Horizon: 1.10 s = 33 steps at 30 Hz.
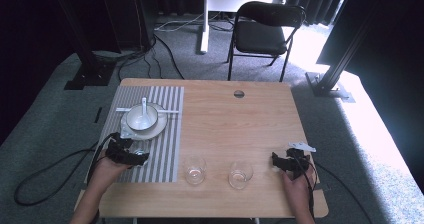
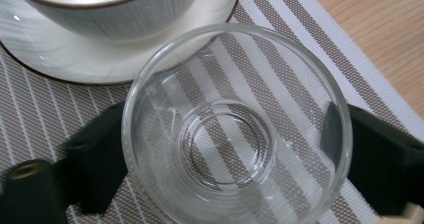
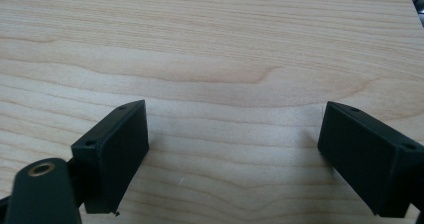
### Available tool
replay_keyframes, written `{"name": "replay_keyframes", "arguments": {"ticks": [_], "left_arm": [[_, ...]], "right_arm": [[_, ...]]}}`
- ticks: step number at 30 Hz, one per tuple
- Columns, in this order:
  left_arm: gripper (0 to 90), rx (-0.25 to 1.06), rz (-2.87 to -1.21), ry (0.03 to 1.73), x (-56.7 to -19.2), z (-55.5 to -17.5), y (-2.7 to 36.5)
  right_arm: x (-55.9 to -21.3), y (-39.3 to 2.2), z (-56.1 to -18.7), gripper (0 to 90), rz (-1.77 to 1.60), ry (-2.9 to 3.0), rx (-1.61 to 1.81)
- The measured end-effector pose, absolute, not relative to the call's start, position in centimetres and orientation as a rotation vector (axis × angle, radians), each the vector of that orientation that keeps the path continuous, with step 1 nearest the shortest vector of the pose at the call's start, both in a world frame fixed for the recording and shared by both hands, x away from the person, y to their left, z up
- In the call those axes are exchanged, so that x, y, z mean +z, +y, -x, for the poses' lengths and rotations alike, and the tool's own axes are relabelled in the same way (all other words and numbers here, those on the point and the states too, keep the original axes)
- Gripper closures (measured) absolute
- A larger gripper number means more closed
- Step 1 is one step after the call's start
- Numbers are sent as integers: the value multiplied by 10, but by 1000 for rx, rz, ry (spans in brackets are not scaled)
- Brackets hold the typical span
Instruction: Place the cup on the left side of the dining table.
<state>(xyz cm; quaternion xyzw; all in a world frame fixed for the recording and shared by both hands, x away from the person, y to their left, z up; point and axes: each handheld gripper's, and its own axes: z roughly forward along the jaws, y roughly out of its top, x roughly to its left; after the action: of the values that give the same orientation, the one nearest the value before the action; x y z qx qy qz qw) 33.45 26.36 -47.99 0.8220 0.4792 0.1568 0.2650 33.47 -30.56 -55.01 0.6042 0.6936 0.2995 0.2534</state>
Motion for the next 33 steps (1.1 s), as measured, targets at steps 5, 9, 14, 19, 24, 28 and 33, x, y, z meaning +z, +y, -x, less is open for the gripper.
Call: {"name": "replay_keyframes", "arguments": {"ticks": [5, 9, 14, 19, 24, 28, 33], "left_arm": [[15, 413, -2220, 1297, -485, -331, 265], [16, 556, -2186, 1301, -490, -322, 265], [16, 533, -2102, 1346, -498, -318, 272], [16, 542, -2082, 1351, -503, -309, 275], [16, 552, -2070, 1365, -507, -300, 277], [16, 522, -2032, 1393, -511, -294, 282], [16, 534, -2064, 1374, -516, -286, 286]], "right_arm": [[-550, -306, -335, 122, -1643, 1885, 814], [-550, -306, -335, 123, -1643, 1885, 813], [-550, -306, -335, 122, -1643, 1885, 813], [-550, -305, -335, 122, -1646, 1884, 813], [-550, -305, -335, 122, -1646, 1883, 814], [-550, -305, -335, 122, -1647, 1883, 814], [-550, -305, -335, 122, -1646, 1883, 814]]}}
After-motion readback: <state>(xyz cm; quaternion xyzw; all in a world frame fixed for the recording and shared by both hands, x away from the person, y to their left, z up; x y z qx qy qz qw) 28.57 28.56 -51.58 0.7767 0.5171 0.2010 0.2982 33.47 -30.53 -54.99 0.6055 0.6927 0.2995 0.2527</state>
